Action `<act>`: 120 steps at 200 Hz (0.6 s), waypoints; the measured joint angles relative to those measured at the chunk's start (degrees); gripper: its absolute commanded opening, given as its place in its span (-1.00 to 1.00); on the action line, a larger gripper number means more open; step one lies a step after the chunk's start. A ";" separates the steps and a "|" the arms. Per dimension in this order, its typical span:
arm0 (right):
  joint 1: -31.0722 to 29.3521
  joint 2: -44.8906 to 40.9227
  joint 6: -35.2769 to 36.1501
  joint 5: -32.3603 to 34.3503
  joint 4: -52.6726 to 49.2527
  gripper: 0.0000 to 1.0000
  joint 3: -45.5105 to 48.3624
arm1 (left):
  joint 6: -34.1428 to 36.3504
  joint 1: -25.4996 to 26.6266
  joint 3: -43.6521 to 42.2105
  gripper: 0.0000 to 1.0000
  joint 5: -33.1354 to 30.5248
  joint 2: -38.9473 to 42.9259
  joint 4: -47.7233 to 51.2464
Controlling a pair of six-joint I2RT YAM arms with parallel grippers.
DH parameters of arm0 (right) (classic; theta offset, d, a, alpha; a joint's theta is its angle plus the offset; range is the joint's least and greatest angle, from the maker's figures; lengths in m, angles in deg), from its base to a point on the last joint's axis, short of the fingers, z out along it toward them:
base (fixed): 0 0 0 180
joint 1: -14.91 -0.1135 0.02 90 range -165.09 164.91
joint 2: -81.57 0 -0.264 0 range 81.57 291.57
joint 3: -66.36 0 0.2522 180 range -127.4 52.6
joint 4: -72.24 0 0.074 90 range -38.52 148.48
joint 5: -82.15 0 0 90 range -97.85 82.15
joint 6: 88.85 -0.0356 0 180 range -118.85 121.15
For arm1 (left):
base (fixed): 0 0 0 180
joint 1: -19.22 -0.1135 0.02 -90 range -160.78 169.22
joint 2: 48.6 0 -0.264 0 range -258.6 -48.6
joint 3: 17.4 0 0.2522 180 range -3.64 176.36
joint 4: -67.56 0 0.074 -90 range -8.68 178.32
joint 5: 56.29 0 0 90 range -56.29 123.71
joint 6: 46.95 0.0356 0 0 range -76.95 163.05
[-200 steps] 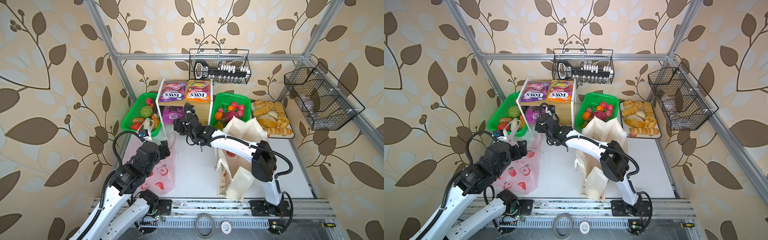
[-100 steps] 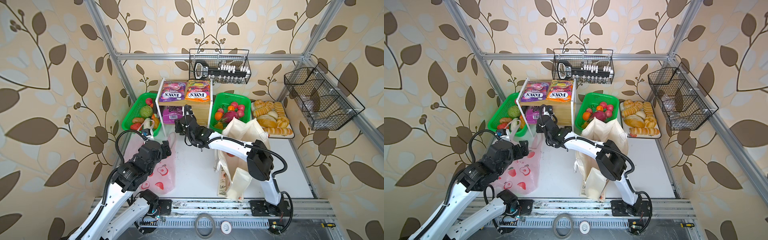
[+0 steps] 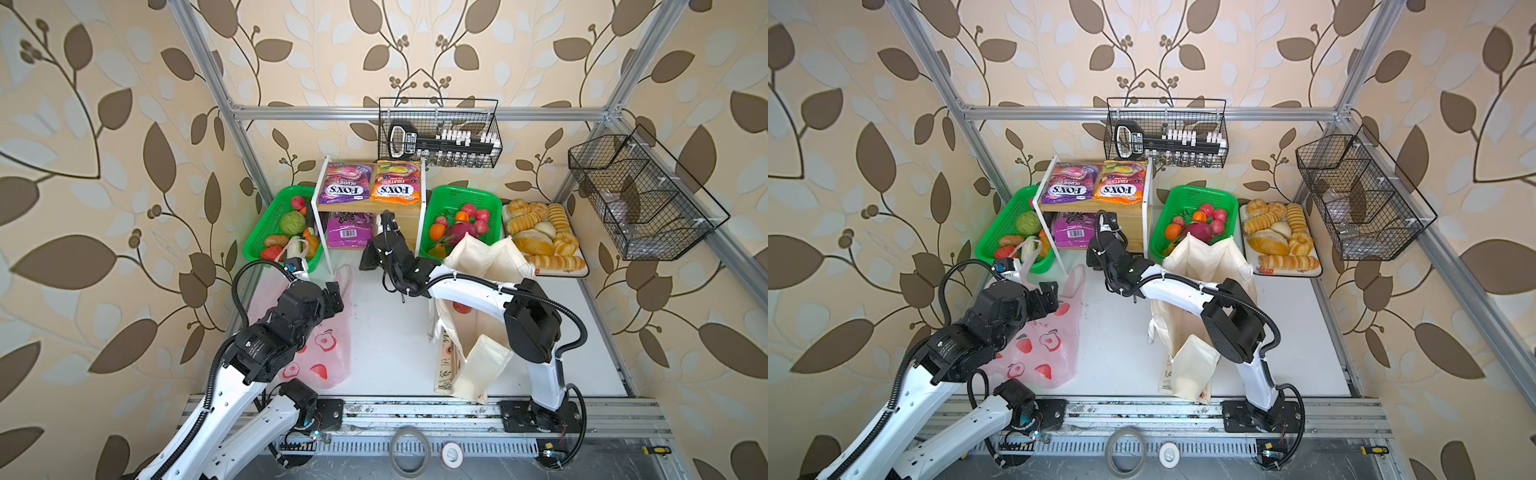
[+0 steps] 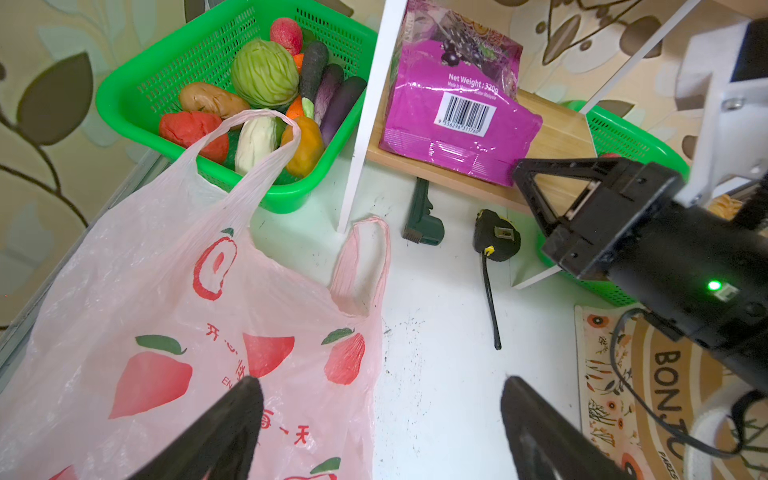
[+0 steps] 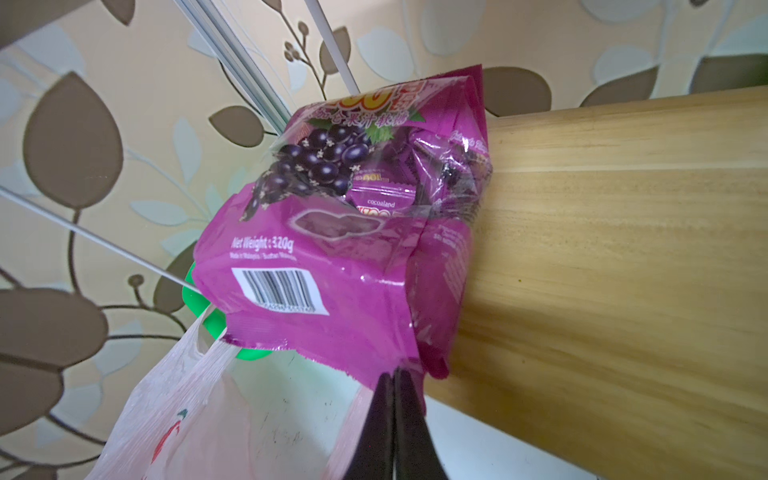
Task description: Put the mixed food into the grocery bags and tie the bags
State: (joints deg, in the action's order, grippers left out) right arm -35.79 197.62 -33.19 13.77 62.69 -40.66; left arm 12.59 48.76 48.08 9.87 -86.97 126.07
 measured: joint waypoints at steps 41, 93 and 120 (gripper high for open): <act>0.17 -1.01 -0.13 -1.68 1.64 0.20 1.29 | 0.00 0.00 0.00 0.83 0.83 0.00 0.02; 0.17 0.13 -0.02 -1.07 1.53 0.48 0.00 | 0.00 0.00 0.00 0.83 0.85 0.20 0.04; 0.11 3.32 0.59 -0.81 2.19 0.50 -2.51 | 0.00 0.00 0.00 0.83 0.90 0.15 0.04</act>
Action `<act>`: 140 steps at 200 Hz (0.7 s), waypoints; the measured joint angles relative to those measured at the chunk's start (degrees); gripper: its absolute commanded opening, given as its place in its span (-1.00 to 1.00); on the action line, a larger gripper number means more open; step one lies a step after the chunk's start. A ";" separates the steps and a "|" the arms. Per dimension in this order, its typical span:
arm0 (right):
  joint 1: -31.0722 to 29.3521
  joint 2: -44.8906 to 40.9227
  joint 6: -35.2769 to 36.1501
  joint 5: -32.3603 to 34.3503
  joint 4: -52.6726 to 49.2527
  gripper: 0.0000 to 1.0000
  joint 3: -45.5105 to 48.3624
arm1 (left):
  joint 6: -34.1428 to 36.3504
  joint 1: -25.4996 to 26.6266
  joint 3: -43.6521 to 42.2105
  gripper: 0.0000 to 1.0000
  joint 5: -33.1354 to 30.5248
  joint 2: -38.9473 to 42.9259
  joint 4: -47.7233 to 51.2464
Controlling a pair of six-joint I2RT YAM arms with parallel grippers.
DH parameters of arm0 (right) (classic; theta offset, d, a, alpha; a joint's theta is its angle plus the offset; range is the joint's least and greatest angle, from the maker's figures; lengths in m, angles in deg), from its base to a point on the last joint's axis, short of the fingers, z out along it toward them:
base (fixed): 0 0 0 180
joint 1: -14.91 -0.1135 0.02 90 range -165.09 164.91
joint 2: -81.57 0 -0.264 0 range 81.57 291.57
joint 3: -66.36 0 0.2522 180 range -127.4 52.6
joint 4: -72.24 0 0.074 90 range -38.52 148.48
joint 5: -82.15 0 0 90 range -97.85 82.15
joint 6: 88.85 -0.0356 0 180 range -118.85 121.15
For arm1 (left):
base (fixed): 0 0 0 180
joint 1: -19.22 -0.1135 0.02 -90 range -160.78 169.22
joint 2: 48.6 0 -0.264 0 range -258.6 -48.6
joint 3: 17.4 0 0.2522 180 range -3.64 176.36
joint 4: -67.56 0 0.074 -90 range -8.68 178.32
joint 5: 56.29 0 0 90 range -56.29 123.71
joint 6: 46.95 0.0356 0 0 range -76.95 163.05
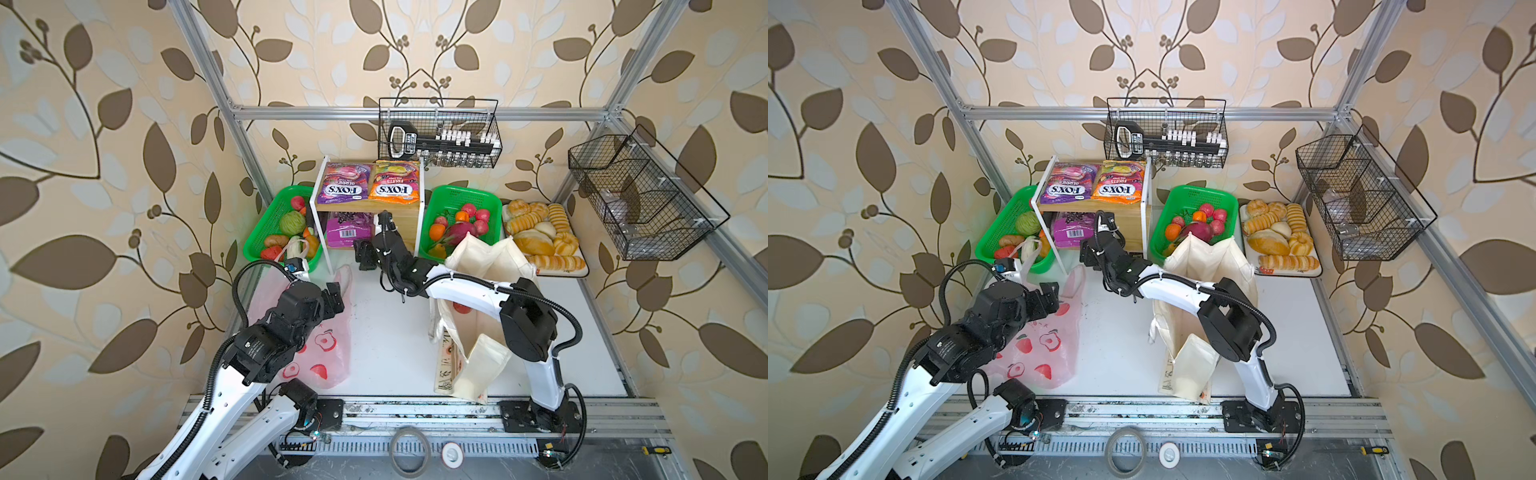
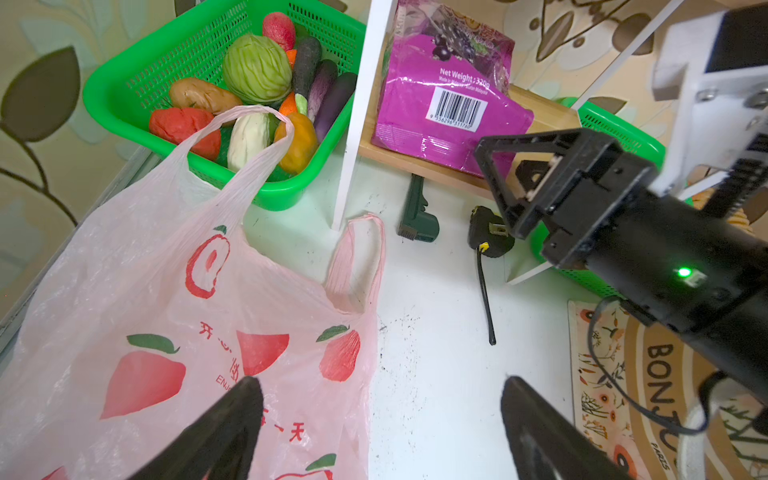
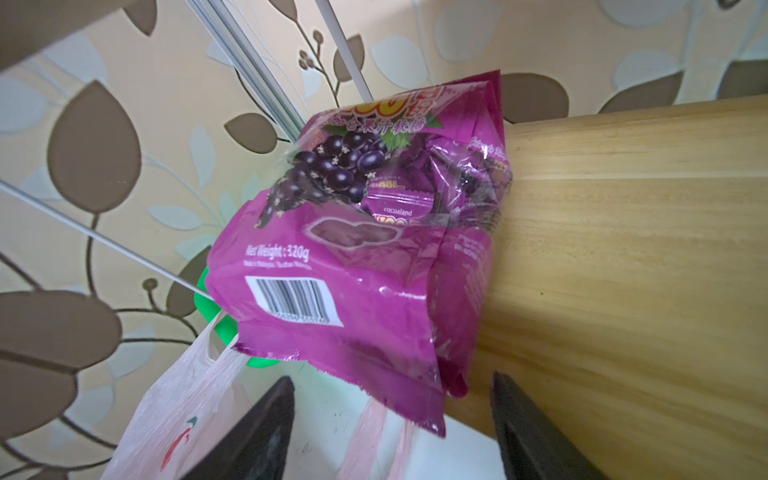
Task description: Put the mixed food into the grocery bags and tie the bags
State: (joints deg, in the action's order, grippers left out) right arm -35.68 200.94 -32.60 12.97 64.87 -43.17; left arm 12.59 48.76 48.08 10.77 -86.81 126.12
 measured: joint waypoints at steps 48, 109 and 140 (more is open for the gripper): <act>0.79 2.99 2.67 -0.11 3.50 0.42 -1.11 | 0.02 0.00 0.00 0.83 0.00 -0.15 -0.02; 1.42 3.43 8.13 -1.42 7.56 -0.38 0.09 | 0.00 0.00 0.00 0.83 0.04 -0.59 -0.04; 1.64 3.28 10.05 -1.31 9.92 -0.91 1.55 | 0.00 0.00 0.00 0.83 0.09 -0.85 -0.04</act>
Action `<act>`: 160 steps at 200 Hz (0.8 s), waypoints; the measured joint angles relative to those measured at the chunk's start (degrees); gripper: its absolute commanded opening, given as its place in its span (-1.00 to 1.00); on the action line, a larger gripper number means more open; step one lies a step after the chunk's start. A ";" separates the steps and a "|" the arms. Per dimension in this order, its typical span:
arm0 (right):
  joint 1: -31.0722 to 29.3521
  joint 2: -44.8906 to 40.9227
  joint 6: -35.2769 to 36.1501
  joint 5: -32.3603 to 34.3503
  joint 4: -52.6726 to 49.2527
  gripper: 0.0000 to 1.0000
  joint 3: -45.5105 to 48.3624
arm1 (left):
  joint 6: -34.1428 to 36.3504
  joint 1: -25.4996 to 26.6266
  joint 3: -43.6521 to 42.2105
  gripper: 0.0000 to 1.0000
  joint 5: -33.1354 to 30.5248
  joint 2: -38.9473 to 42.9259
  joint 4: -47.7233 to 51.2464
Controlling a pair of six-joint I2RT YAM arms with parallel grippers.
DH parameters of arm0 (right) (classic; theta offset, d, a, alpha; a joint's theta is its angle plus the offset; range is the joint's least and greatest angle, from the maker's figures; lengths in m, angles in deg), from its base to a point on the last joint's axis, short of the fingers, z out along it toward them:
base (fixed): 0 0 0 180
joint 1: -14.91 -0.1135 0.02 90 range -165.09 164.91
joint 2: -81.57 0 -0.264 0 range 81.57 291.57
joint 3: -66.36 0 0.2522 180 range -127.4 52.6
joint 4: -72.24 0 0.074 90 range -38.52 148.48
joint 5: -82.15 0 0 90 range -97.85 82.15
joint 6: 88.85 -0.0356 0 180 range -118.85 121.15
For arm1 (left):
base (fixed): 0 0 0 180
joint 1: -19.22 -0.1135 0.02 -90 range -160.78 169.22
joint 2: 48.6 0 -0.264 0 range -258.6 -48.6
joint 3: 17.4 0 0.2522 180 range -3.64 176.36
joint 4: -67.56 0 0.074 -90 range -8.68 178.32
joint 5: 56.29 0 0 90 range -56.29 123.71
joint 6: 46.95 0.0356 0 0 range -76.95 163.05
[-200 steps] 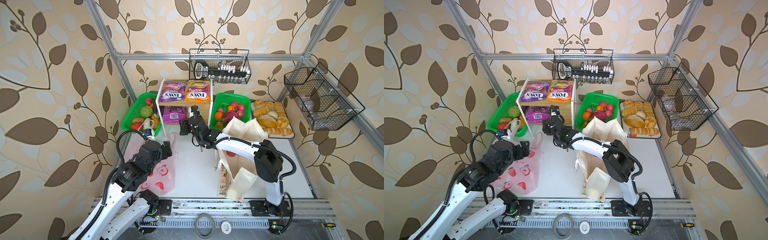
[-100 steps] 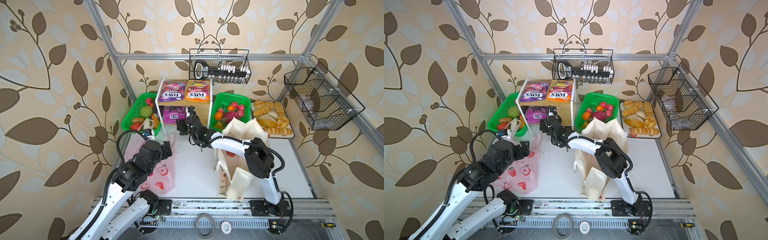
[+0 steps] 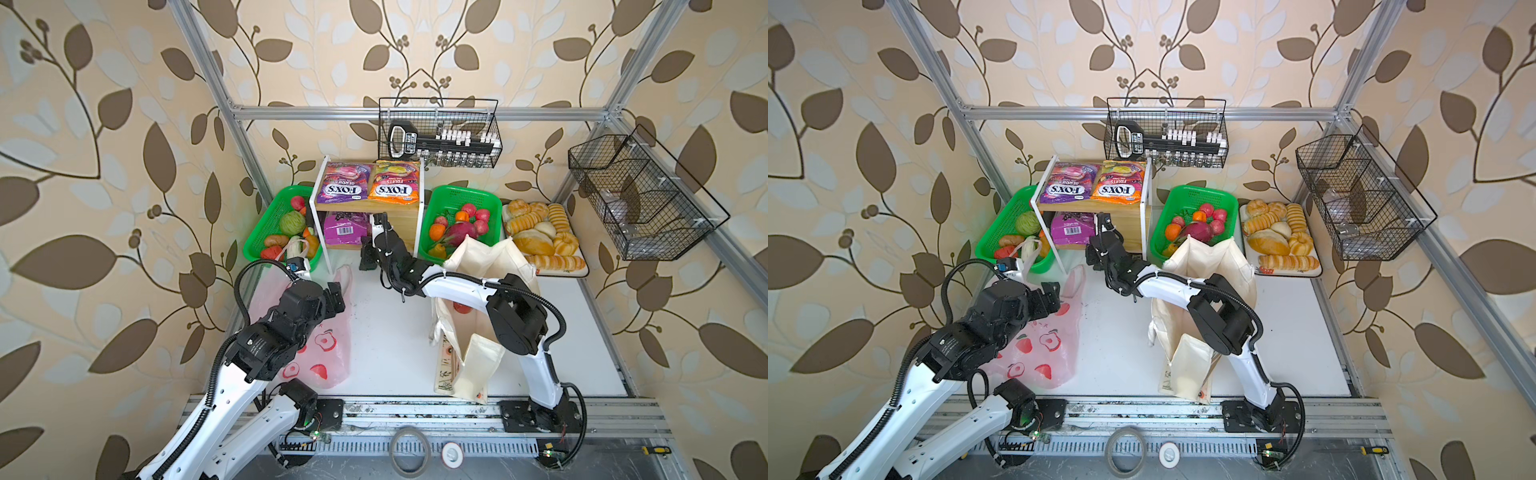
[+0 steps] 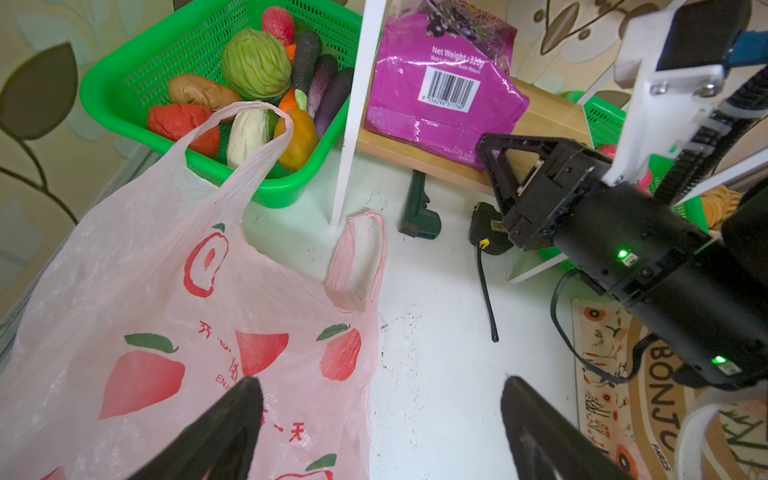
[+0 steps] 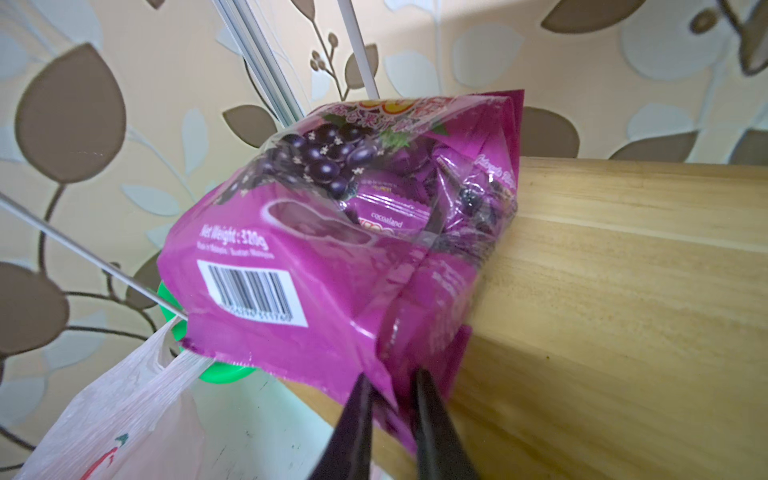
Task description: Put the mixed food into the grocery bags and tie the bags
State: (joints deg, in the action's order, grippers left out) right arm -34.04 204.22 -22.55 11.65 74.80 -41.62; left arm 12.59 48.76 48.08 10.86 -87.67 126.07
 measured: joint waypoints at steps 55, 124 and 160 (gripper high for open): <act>-0.76 -6.29 4.96 0.94 2.75 -1.00 7.69 | 0.09 -0.98 0.28 0.91 2.80 -1.60 -0.04; -2.49 -15.43 7.41 1.27 3.87 -1.00 18.25 | -2.05 -25.11 7.43 0.98 26.95 -12.57 -4.31; -2.40 -16.68 7.98 -0.11 4.48 -1.00 20.41 | -9.31 -36.54 9.29 0.98 45.57 -22.69 -14.71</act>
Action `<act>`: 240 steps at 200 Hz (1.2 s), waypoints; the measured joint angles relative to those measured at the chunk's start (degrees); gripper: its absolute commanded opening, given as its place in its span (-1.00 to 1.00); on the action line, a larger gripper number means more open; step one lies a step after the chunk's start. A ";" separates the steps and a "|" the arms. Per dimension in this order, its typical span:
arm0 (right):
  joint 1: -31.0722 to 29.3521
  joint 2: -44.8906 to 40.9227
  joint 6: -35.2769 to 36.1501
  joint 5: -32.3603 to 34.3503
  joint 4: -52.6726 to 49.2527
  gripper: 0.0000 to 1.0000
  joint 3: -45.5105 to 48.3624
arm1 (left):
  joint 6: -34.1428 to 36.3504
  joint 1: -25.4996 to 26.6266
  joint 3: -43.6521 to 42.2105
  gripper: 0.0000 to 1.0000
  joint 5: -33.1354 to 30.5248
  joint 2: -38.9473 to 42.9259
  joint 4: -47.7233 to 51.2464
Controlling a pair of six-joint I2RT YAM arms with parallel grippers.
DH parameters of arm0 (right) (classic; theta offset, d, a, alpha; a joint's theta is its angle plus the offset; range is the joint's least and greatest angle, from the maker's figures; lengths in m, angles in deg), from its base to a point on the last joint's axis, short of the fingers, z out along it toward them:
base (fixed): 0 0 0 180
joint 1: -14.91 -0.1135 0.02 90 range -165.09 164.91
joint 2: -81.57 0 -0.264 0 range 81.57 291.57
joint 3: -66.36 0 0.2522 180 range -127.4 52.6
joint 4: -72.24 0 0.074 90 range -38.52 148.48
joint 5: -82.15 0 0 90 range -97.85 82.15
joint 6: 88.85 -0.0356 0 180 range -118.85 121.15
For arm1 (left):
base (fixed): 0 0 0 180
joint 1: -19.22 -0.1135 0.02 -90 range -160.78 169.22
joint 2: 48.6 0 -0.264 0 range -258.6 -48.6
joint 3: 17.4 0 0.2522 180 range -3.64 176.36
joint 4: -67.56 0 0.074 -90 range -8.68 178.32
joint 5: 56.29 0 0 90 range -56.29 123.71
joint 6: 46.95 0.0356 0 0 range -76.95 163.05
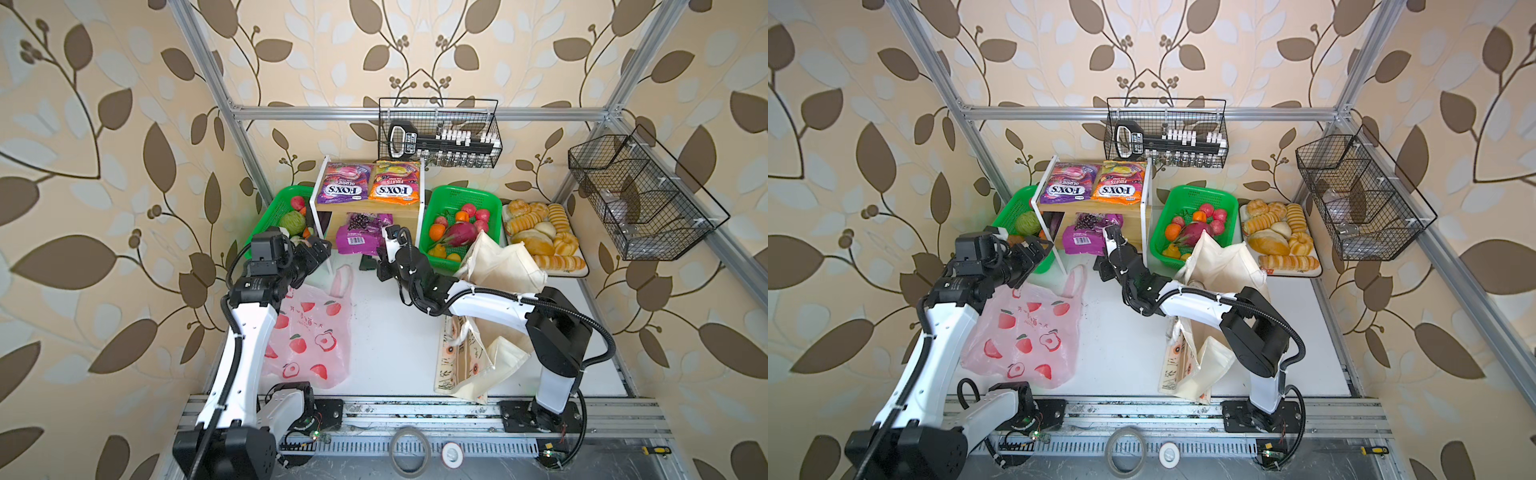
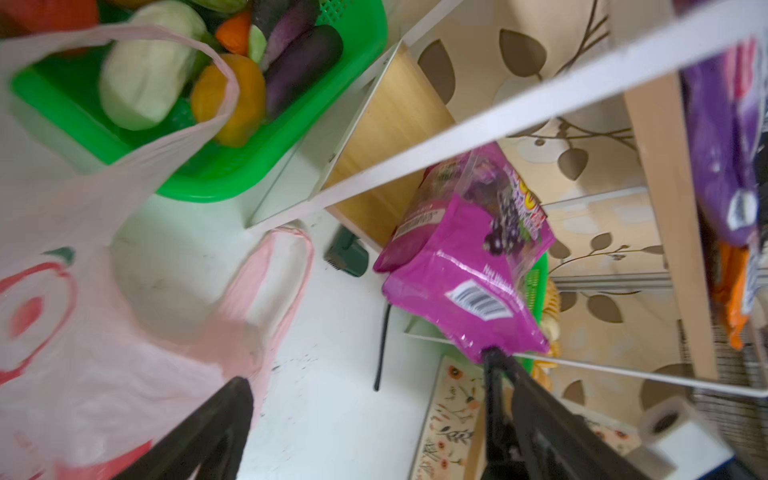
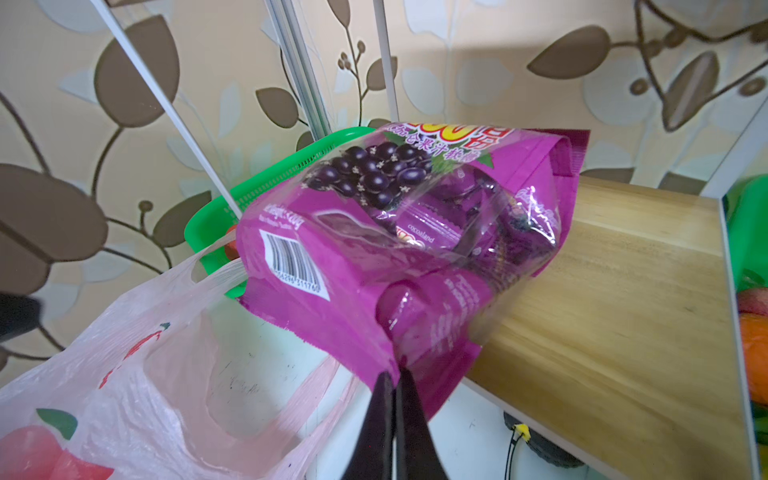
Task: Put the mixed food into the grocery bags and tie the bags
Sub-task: 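Pull the grape candy bag out toward the left gripper while the left gripper grasps it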
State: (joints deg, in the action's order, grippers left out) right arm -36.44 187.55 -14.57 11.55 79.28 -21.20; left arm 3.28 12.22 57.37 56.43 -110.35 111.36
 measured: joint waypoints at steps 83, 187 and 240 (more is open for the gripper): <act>0.11 -0.61 1.75 -9.73 0.68 -1.00 0.26 | -15.67 -0.79 -8.74 0.98 9.79 -6.69 -23.19; 0.17 -0.61 1.66 -14.38 0.83 -1.00 0.24 | -26.03 5.62 -15.98 0.98 3.61 -9.49 -38.01; 0.15 -0.61 1.38 -19.19 0.83 -1.00 0.17 | -28.63 7.85 -17.11 0.93 0.98 -10.01 -41.07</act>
State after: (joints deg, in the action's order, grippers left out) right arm -36.29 186.93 -13.19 -7.65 80.11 -21.03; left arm -25.35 20.06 40.26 57.41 -120.37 70.29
